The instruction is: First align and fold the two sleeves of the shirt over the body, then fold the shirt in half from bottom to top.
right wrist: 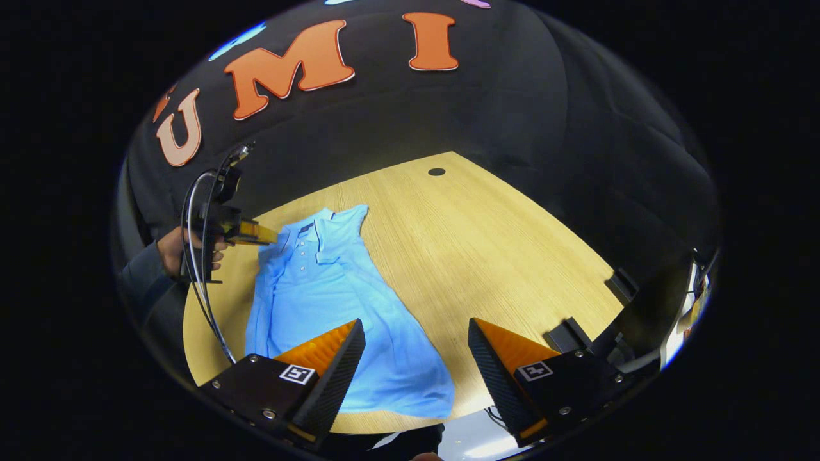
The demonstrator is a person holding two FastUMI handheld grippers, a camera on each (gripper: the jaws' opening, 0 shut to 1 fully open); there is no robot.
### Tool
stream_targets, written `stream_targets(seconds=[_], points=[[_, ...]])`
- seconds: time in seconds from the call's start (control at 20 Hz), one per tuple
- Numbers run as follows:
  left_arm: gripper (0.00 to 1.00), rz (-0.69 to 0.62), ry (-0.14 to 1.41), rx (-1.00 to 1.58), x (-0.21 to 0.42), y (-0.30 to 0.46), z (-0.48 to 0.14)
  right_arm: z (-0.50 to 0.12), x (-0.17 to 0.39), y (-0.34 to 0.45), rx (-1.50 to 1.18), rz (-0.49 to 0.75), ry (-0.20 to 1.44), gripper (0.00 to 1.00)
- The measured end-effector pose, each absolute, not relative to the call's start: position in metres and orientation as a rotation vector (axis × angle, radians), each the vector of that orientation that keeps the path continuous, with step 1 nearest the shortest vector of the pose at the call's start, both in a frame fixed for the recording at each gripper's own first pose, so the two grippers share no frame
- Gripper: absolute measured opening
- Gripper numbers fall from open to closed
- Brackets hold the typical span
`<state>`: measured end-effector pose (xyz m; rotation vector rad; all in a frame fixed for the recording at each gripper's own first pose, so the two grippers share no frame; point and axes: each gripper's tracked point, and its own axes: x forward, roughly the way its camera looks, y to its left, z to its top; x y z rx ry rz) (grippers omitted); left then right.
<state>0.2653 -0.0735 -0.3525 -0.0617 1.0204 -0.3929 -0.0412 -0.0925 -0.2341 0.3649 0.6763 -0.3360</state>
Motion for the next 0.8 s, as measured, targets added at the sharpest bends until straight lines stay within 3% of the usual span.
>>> stream_targets(seconds=[0.15, 0.25, 0.4, 0.45, 0.8], points=[[0.9, -0.383, 1.002, -0.04, 0.245, -0.062, -0.341, -0.237, -0.041, -0.089, 0.35, -0.301, 0.692, 0.99], [0.91, -0.365, 0.995, -0.048, 0.225, -0.051, -0.332, -0.238, -0.038, -0.087, 0.328, -0.257, 0.7, 0.99], [1.0, -0.292, 0.986, -0.093, 0.194, -0.029, -0.317, -0.245, -0.037, -0.084, 0.283, -0.179, 0.727, 0.99], [0.96, -0.265, 0.991, -0.114, 0.182, -0.022, -0.314, -0.249, -0.037, -0.083, 0.272, -0.156, 0.744, 0.99], [0.98, -0.189, 1.049, -0.155, 0.09, 0.008, -0.325, -0.283, -0.043, -0.078, 0.197, -0.022, 0.856, 0.99]])
